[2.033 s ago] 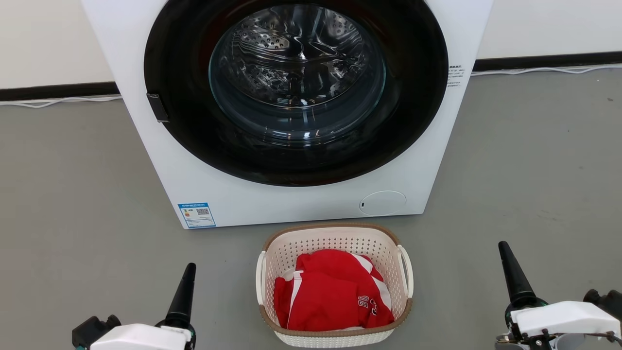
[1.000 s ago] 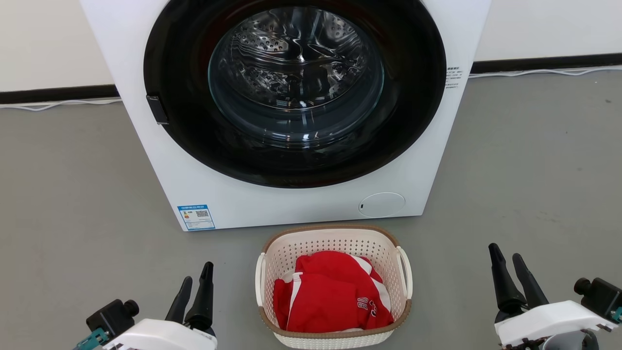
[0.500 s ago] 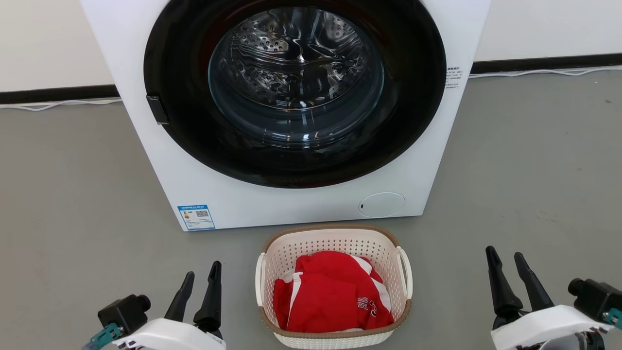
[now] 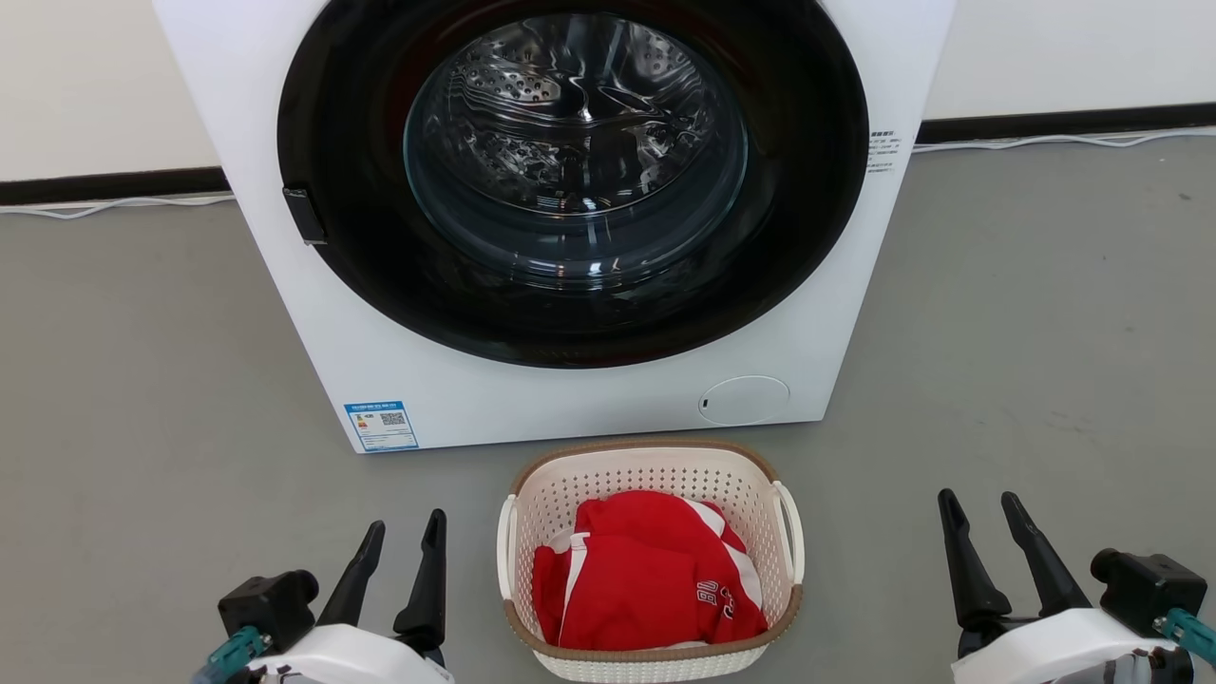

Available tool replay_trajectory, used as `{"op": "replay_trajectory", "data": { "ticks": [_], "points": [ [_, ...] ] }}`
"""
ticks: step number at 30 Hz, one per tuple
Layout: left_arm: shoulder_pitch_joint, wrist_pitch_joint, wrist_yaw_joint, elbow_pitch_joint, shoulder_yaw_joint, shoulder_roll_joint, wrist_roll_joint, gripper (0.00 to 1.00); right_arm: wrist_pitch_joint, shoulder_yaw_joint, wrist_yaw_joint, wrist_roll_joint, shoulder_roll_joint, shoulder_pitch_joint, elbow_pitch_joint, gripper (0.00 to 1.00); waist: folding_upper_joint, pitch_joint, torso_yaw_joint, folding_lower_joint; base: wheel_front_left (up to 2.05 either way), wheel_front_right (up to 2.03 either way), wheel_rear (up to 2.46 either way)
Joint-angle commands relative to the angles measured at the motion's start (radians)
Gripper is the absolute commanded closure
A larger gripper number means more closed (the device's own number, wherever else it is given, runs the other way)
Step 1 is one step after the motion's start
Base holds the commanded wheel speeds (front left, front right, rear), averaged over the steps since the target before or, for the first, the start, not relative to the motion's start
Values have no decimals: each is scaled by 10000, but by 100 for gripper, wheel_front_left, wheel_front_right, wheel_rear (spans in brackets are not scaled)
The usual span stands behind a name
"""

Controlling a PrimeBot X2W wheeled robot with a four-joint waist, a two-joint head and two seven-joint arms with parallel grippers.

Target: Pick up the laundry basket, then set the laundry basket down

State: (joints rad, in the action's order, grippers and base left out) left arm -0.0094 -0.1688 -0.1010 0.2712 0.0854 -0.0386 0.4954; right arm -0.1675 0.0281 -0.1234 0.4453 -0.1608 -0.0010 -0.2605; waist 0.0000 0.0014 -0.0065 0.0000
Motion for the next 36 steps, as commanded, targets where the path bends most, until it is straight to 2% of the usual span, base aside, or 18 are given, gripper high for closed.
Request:
{"op": "replay_trajectory", "data": {
  "ticks": [1, 27, 36],
  "points": [
    [-449, -154, 39, -309, -168, -86, -337, 0, -179, 157, -57, -321, -216, -173, 306, 0, 0, 2, -8, 0, 0, 0, 0],
    [-531, -928, 72, -222, 147, -116, -3355, 0, -942, 417, -73, -3200, -534, -125, 324, 0, 0, -30, -28, 0, 0, 0, 0],
    [-513, -929, 28, -159, 79, -116, -3329, 0, -943, 405, -73, -3206, -506, -111, 318, 0, 0, -81, -14, 0, 0, 0, 0]
  ]
}}
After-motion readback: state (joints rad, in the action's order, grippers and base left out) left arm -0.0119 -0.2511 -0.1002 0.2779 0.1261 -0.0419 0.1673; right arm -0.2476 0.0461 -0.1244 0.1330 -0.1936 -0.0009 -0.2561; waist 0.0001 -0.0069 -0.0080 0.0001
